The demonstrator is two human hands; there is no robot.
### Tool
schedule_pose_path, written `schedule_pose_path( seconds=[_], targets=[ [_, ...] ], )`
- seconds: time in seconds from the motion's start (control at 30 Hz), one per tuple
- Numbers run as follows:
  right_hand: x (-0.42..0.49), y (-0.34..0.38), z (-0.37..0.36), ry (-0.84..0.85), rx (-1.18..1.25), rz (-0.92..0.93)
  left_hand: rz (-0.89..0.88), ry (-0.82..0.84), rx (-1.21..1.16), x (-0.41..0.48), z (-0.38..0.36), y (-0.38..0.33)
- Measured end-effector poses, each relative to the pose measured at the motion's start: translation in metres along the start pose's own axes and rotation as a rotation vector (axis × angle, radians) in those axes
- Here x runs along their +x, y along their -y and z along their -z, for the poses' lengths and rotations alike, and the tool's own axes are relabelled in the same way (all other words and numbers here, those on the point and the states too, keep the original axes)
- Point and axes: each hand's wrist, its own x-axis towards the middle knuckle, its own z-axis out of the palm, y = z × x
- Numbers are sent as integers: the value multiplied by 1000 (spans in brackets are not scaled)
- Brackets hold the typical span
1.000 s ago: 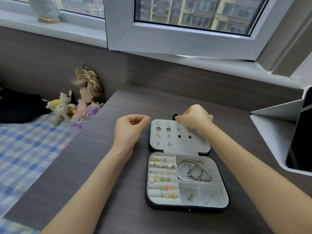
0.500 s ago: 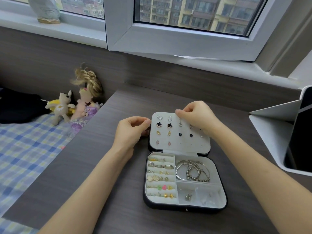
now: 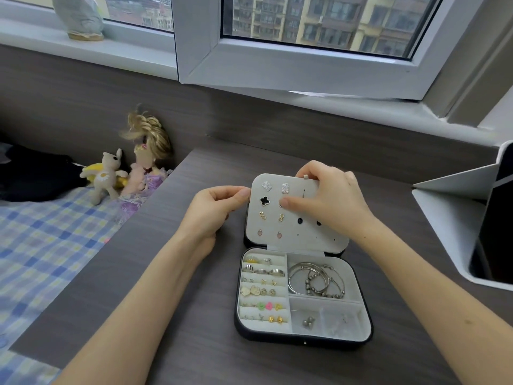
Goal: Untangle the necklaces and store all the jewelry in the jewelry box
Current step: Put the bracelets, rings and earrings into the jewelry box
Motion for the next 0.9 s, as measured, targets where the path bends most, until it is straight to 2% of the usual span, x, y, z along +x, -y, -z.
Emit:
schedule_pose_path(
  seconds=[0.1, 0.27, 0.33, 0.43, 0.67, 0.9],
  targets=[
    [-19, 4, 3, -148, -9, 84, -44, 179, 19, 0, 5, -7],
    [-63, -3, -11, -515, -153, 480, -97, 565, 144, 2, 7, -23],
    [-73, -9, -18, -582, -186, 580, -106, 688, 208, 2, 2, -29],
    [-79, -12, -22, -645, -199, 617, -102, 848, 291, 1, -8, -32],
    [-82, -14, -28, -722, -207, 581, -90, 948, 309, 1, -15, -24],
    [-81, -16, -30, -727, -209, 567, -101, 961, 301, 2, -15, -24]
  ],
)
